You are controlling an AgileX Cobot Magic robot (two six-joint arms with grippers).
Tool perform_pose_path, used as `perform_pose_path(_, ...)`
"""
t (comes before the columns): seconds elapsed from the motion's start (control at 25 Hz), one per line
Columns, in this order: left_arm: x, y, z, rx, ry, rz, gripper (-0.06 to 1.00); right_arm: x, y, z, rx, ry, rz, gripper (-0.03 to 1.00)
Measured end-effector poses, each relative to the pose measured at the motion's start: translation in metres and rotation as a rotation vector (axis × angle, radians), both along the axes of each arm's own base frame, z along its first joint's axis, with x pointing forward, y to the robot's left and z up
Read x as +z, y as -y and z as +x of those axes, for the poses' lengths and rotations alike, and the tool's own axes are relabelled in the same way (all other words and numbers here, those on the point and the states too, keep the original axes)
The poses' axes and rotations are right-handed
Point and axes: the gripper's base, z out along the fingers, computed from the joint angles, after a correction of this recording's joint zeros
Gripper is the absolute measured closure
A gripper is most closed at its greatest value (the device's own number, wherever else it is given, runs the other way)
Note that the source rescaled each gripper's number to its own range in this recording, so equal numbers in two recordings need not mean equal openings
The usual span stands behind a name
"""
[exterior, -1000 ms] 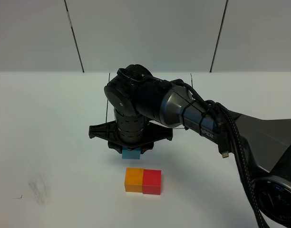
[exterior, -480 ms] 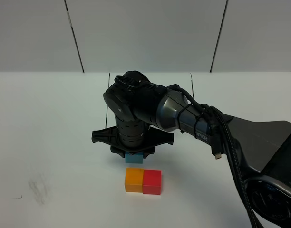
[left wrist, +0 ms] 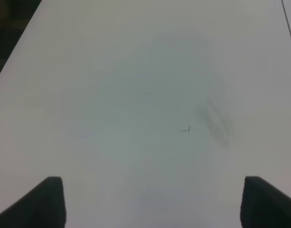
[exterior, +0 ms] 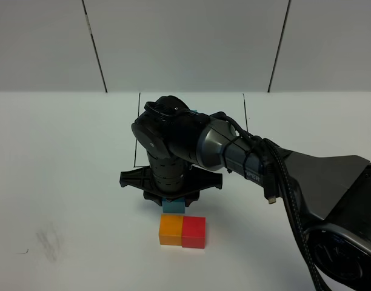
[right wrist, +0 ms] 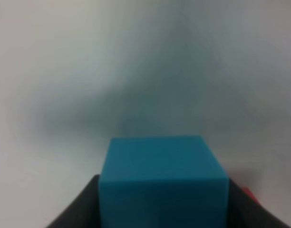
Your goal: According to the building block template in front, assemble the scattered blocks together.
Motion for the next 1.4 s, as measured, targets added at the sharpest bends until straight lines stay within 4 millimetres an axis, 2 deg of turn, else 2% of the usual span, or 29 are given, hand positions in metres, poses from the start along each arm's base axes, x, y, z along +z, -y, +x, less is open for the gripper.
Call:
perform_pose_path(0.88,0.000,0.000,0.000,0.002,-0.001,0.006,0.32,-0.034,-0.005,-0.003,0.002,-0.087,-0.007,0.97)
perform_pose_path(1.4,0.000,0.000,0.000,0.002,-0.001,0.006,0.32,-0.039,-0.006,-0.003,0.019,-0.095,-0.006,0.97)
